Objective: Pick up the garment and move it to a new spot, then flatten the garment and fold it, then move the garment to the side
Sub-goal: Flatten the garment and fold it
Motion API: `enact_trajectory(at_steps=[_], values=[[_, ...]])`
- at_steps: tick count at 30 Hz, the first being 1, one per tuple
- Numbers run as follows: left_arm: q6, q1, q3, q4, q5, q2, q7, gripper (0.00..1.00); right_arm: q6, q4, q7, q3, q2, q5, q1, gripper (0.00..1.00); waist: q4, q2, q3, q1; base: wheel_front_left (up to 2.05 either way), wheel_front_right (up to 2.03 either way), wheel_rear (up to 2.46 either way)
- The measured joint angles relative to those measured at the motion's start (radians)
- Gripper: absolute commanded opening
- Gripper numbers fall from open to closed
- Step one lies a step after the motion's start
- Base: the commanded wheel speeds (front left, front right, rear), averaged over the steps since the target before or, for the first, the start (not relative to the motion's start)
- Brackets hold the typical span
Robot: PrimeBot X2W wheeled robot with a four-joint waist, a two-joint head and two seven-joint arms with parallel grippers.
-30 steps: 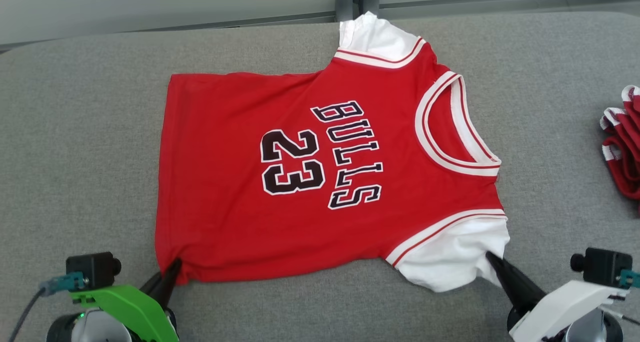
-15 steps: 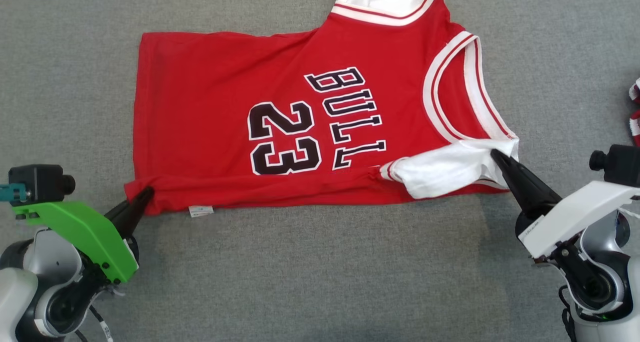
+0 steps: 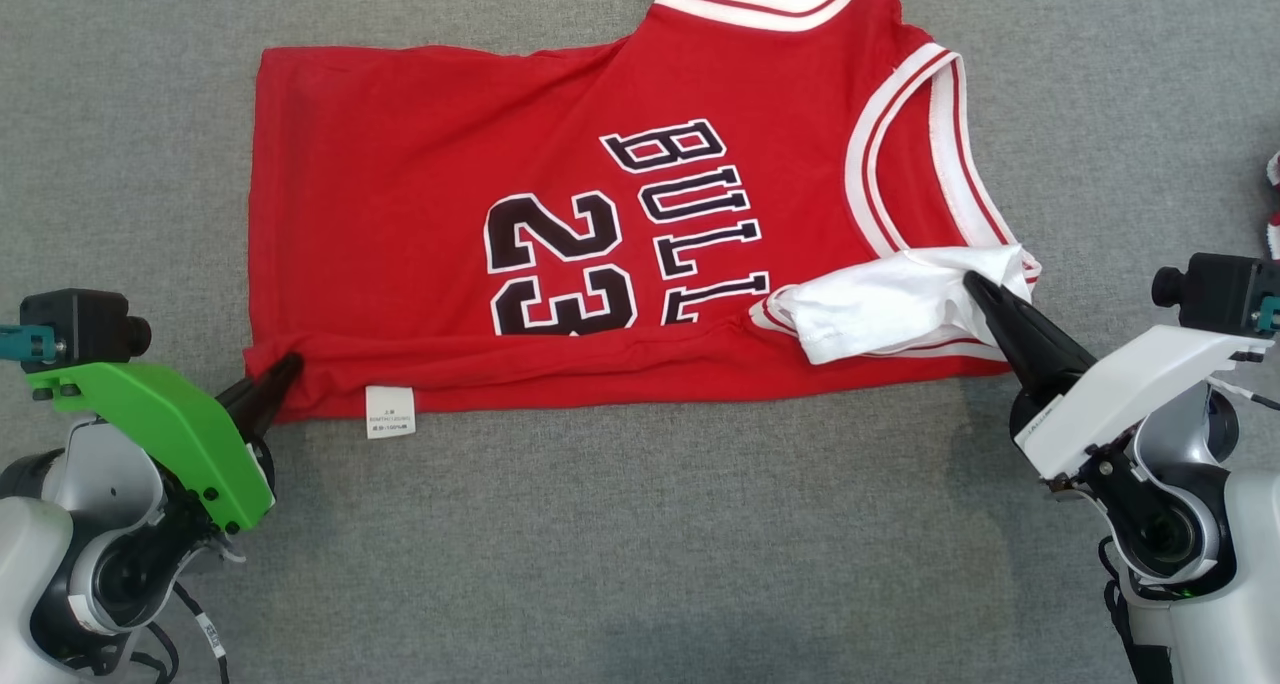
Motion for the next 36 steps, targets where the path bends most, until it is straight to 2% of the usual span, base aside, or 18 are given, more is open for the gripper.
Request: enact_trajectory(at_steps=[1, 2, 3, 4, 5, 6, 7, 14, 20, 23, 26, 30, 36], values=[[0.003, -0.002, 0.0, 0.004, 0.0, -0.002, 0.0, 0.63, 0.0, 0.009, 0.0, 0.002, -0.002, -0.003, -0.003, 0.0, 0.0, 0.0, 0.0, 0.0, 0.0, 0.0, 0.0], [0.007, -0.002, 0.0, 0.007, 0.0, -0.004, 0.0, 0.93, 0.0, 0.018, -0.002, 0.005, -0.004, -0.003, -0.007, 0.0, -0.001, 0.0, 0.0, 0.0, 0.0, 0.0, 0.0], [0.012, -0.003, 0.001, 0.012, 0.0, -0.007, 0.0, 1.0, 0.0, 0.026, -0.005, 0.006, -0.006, -0.009, -0.014, 0.0, -0.001, 0.0, 0.0, 0.0, 0.0, 0.0, 0.0], [0.019, -0.006, 0.004, 0.016, 0.0, -0.011, -0.002, 1.0, 0.0, 0.032, -0.017, 0.006, -0.009, -0.02, -0.022, 0.0, -0.002, 0.0, -0.001, 0.0, 0.0, 0.0, 0.0], [0.023, -0.01, 0.007, 0.018, 0.001, -0.013, -0.006, 1.0, 0.0, 0.038, -0.029, 0.002, -0.01, -0.031, -0.031, 0.18, -0.001, 0.0, -0.001, 0.0, 0.0, 0.0, 0.0], [0.027, -0.014, 0.008, 0.019, 0.007, -0.013, -0.01, 1.0, 0.0, 0.048, -0.039, -0.003, -0.01, -0.041, -0.039, 0.45, -0.001, 0.0, -0.002, 0.0, 0.0, 0.0, 0.0], [0.031, -0.019, 0.01, 0.02, 0.009, -0.014, -0.013, 1.0, 0.0, 0.055, -0.048, -0.004, -0.01, -0.051, -0.044, 1.0, 0.0, 0.0, -0.003, 0.0, 0.0, 0.0, 0.0], [0.056, -0.027, 0.044, 0.022, 0.002, -0.042, -0.054, 1.0, 0.0, 0.094, -0.119, -0.018, -0.009, -0.096, -0.065, 1.0, 0.012, 0.0, -0.009, 0.0, 0.0, 0.0, 0.0], [0.079, -0.027, 0.091, 0.052, 0.024, -0.072, -0.172, 1.0, 0.0, 0.109, -0.181, -0.019, -0.008, -0.119, -0.084, 1.0, 0.014, 0.0, -0.021, 0.0, 0.0, 0.0, 0.0], [0.069, 0.007, 0.064, 0.027, 0.122, -0.043, -0.253, 1.0, 0.0, 0.082, -0.227, 0.005, -0.053, -0.176, -0.069, 1.0, 0.013, 0.0, -0.033, 0.0, 0.0, 0.0, 0.0], [0.08, 0.068, 0.048, -0.006, 0.166, -0.045, -0.319, 1.0, 0.0, 0.047, -0.255, 0.017, -0.097, -0.235, -0.006, 1.0, 0.015, 0.0, -0.049, 0.0, 0.0, 0.0, 0.0], [0.11, 0.157, -0.012, -0.056, 0.252, -0.021, -0.347, 1.0, 0.0, 0.008, -0.232, 0.033, -0.151, -0.306, 0.108, 1.0, 0.021, 0.0, -0.074, 0.0, 0.0, 0.0, 0.0], [0.121, 0.204, -0.058, -0.1, 0.249, -0.012, -0.294, 1.0, 0.0, -0.041, -0.12, 0.037, -0.167, -0.305, 0.183, 1.0, 0.035, 0.0, -0.083, 0.0, 0.0, 0.0, 0.0]])
